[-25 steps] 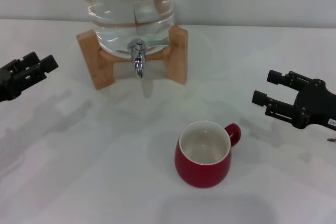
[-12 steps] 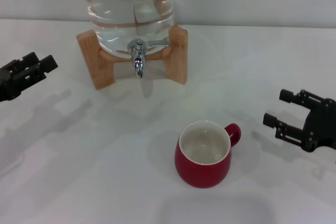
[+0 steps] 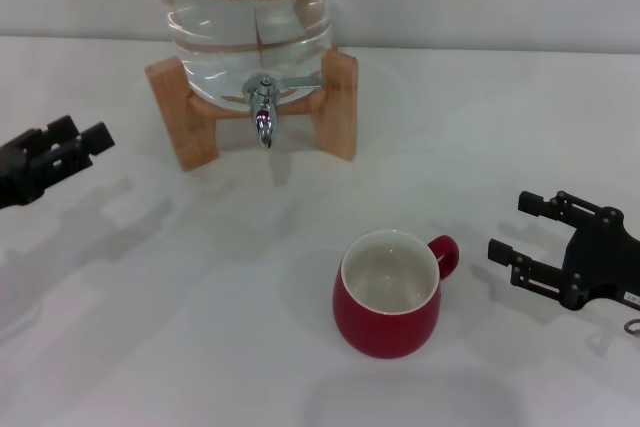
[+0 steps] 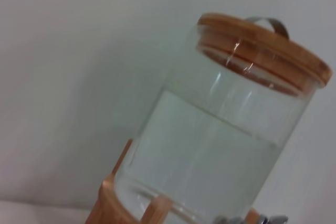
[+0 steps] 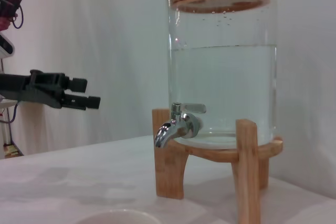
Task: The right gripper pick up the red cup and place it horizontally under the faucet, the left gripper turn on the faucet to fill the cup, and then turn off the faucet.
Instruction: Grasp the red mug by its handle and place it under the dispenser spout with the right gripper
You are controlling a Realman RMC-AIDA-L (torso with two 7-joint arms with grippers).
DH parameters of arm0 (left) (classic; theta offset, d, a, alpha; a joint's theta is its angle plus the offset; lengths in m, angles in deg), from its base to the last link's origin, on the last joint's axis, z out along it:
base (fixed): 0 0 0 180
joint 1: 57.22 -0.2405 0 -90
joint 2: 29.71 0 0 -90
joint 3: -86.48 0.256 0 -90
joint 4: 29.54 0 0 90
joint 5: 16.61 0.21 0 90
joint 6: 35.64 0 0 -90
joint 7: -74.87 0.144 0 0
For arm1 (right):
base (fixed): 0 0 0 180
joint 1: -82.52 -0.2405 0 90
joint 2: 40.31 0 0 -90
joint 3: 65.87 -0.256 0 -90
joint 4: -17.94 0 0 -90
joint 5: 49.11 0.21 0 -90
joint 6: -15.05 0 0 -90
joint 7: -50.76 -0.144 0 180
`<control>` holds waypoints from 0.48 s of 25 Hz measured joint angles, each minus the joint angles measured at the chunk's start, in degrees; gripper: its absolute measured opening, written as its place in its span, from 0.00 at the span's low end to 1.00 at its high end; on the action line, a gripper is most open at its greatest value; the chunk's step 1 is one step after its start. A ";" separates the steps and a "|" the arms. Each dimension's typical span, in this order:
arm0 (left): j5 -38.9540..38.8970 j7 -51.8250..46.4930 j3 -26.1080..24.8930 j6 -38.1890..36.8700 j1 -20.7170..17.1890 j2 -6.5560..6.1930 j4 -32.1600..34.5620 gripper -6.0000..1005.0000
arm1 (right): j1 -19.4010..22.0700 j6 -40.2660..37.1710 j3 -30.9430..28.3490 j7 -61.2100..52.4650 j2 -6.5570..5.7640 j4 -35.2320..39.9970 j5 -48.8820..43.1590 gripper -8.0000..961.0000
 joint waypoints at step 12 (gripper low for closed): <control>5.19 -0.61 -0.11 -0.60 -0.09 -0.27 -0.01 0.84 | -0.70 -0.17 0.12 0.58 0.05 -0.14 0.15 0.69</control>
